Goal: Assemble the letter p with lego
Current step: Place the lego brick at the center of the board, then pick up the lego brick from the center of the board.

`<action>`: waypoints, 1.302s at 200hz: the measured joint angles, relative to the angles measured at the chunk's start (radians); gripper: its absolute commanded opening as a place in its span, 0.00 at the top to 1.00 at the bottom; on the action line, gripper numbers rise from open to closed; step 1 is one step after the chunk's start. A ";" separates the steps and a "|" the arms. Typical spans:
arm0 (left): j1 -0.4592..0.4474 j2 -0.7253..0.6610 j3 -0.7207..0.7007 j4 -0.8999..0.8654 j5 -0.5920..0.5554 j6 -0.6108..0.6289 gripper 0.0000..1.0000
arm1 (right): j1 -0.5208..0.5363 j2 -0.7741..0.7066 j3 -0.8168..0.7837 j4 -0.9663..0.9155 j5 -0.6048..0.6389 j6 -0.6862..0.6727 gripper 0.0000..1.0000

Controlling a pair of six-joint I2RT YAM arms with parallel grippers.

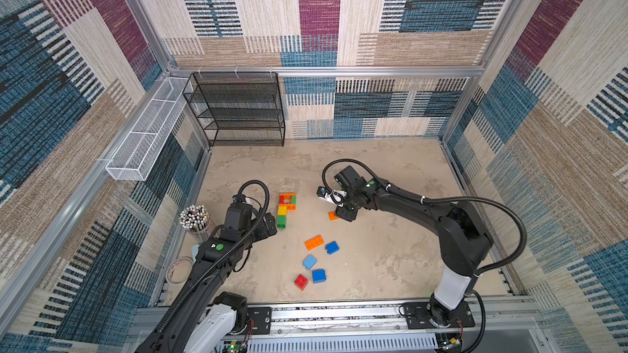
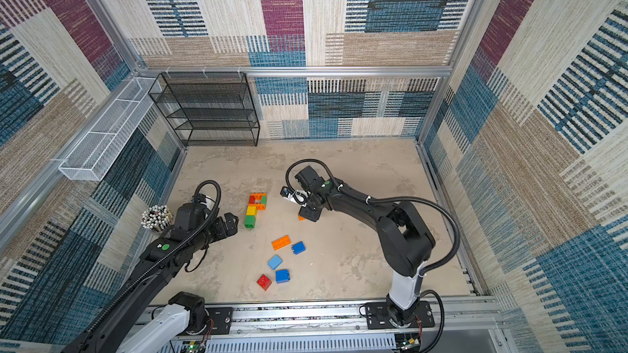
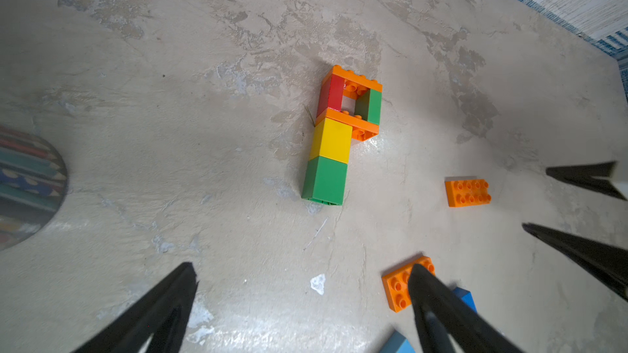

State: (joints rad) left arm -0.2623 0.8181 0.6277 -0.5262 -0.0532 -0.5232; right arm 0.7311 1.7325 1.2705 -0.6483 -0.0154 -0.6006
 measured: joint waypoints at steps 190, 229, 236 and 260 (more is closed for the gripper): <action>0.000 -0.006 -0.036 0.021 0.003 -0.003 0.02 | 0.177 0.002 -0.200 0.074 -0.079 -0.056 0.36; 0.000 -0.006 -0.037 0.021 0.003 -0.004 0.02 | 0.180 0.025 -0.202 0.093 -0.079 -0.071 0.37; 0.000 -0.006 -0.038 0.021 0.003 -0.004 0.02 | 0.182 0.029 -0.202 0.095 -0.080 -0.071 0.38; 0.000 -0.005 -0.038 0.021 0.003 -0.004 0.02 | 0.188 0.034 -0.203 0.106 -0.084 -0.071 0.42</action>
State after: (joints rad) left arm -0.2623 0.8131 0.5900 -0.5053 -0.0498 -0.5270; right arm 0.9192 1.7668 1.0679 -0.5423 -0.0998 -0.6720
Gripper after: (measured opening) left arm 0.985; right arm 0.596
